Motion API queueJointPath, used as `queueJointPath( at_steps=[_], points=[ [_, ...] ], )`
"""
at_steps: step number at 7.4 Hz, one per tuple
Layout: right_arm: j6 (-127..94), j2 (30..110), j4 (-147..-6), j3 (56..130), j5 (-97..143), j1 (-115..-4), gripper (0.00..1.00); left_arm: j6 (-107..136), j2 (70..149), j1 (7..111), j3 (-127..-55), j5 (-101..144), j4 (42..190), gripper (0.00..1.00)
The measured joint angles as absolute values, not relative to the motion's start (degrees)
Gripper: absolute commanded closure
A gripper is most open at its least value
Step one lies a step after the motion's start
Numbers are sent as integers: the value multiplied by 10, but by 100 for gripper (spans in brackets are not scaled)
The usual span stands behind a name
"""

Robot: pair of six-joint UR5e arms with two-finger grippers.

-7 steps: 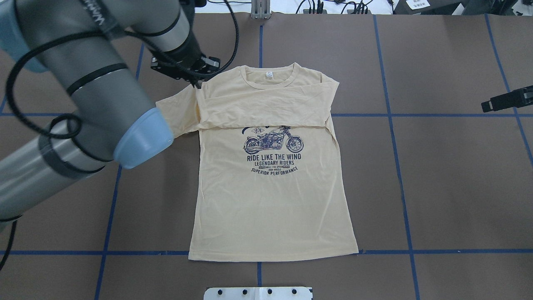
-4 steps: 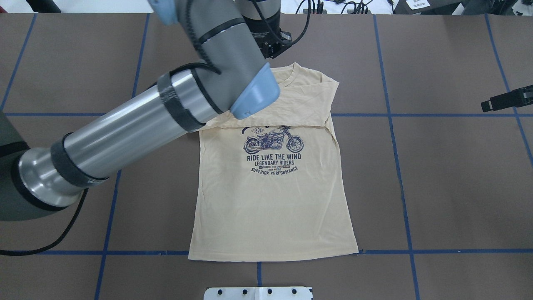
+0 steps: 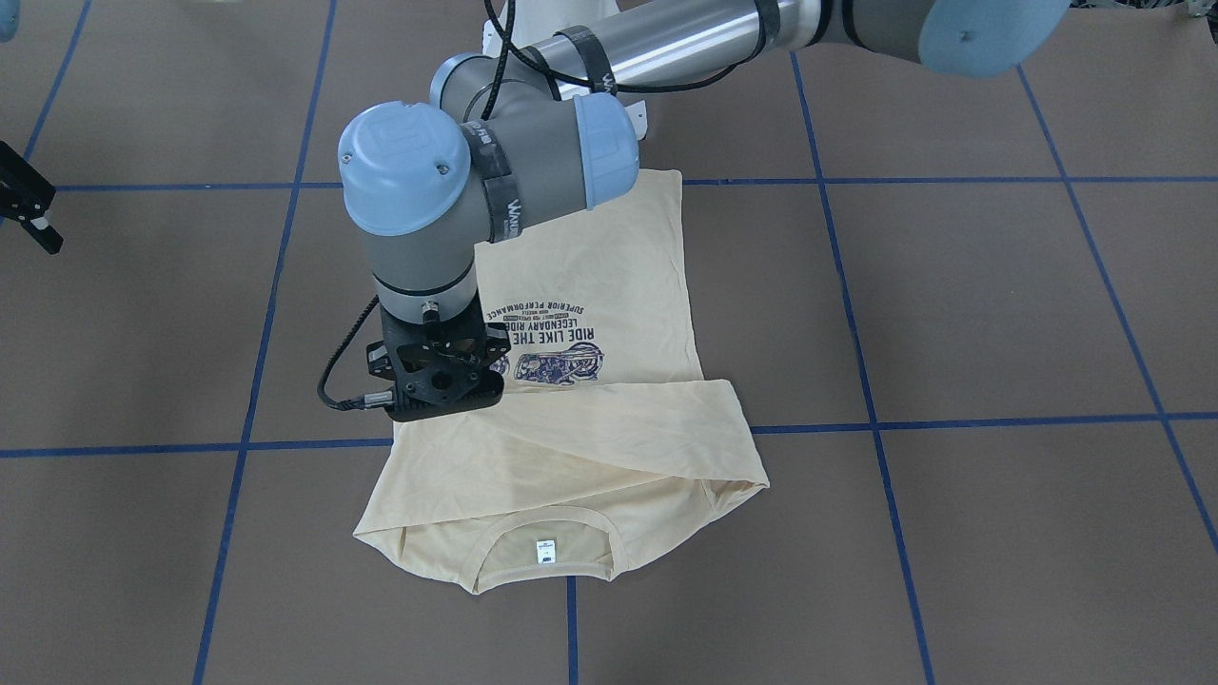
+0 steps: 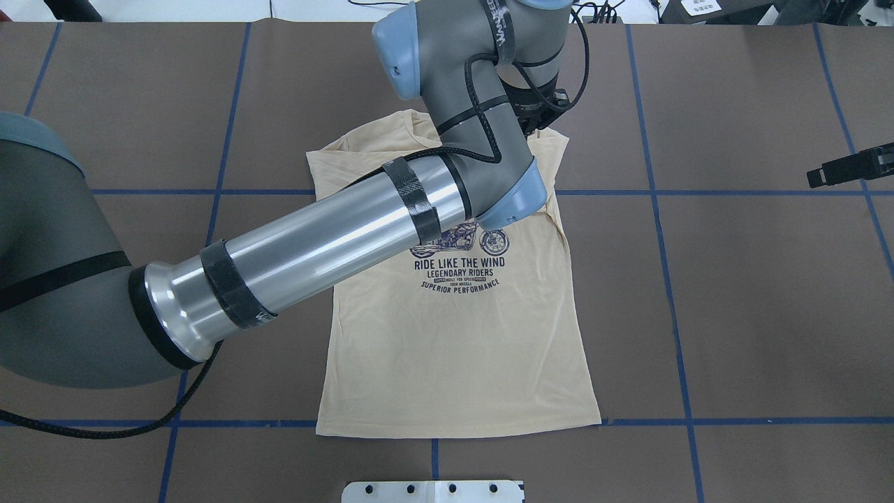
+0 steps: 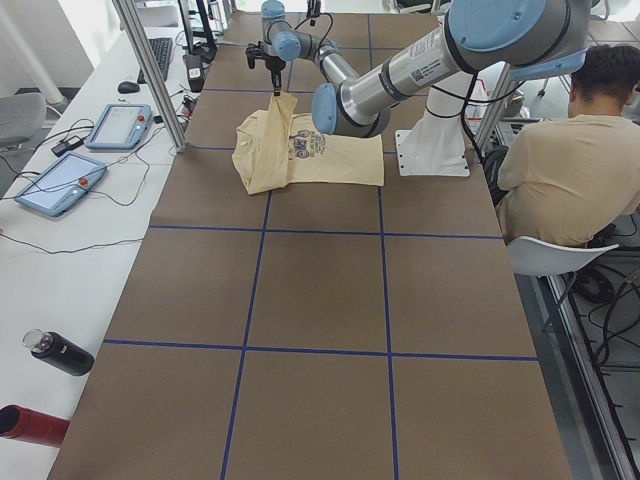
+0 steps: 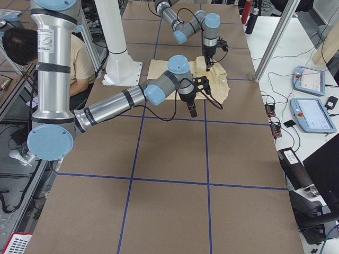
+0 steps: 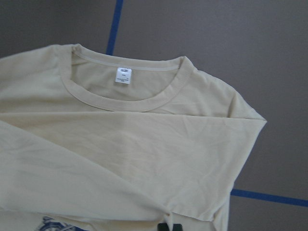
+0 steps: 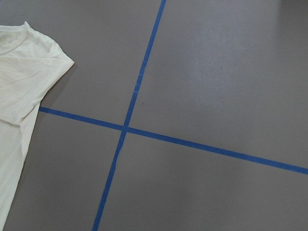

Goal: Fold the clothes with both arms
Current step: 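Release the sleeve and bring both grippers to the shirt's sides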

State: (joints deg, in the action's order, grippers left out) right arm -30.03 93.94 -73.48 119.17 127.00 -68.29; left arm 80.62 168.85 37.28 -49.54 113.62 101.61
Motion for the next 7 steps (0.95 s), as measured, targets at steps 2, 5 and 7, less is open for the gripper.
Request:
queueJointPath(
  at_steps=[2,5,7],
  points=[
    [-301,939,-735,1191,1270,-683,0,867,1701,361,-452,1120,1099,1],
    [-306,937,-735,1191,1270,-683,0,838,1700,358,-454,1114,1117,1],
    [-353,928,-729,1194,1268,-674,0,796,1661,358,-508,1116,1108,1]
  ],
)
